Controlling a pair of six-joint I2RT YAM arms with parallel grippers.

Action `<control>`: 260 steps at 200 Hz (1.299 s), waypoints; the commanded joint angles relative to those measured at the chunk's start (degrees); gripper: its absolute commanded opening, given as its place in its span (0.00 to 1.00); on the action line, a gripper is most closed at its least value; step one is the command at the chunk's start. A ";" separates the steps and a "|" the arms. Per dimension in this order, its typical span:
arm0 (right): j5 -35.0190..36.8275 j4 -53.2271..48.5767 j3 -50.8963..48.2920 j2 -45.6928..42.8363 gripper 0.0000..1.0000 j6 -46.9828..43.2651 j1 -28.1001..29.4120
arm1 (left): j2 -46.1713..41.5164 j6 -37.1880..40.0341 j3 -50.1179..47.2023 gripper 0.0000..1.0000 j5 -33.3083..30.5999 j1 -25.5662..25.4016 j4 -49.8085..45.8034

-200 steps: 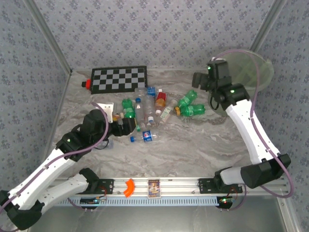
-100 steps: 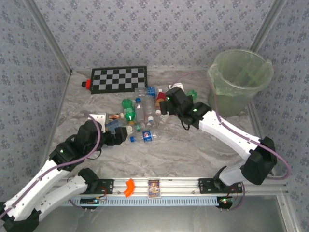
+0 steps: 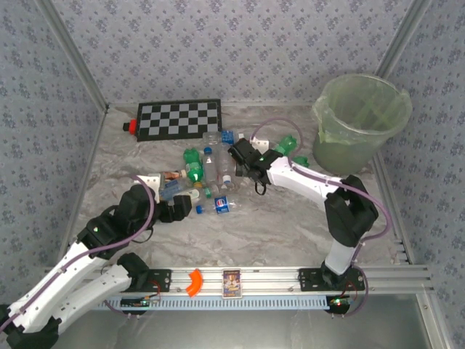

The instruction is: Put the plastic bottles in the bin

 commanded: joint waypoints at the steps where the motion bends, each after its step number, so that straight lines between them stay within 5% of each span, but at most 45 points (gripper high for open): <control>1: -3.34 -1.36 3.26 2.81 0.90 7.46 -1.21 | -0.31 1.56 -0.66 1.00 -1.28 -0.31 2.51; 139: -18.43 1.97 9.24 16.83 0.79 17.59 -6.76 | -4.09 1.23 -2.34 1.00 -0.11 -0.28 4.10; 186: -14.89 1.17 8.60 15.99 0.68 15.65 -6.28 | -3.84 1.36 -2.22 1.00 -0.11 -0.27 4.17; 260: -6.56 -2.26 8.11 9.41 0.63 10.44 -2.85 | -2.68 1.70 -0.40 1.00 -0.44 -0.28 3.52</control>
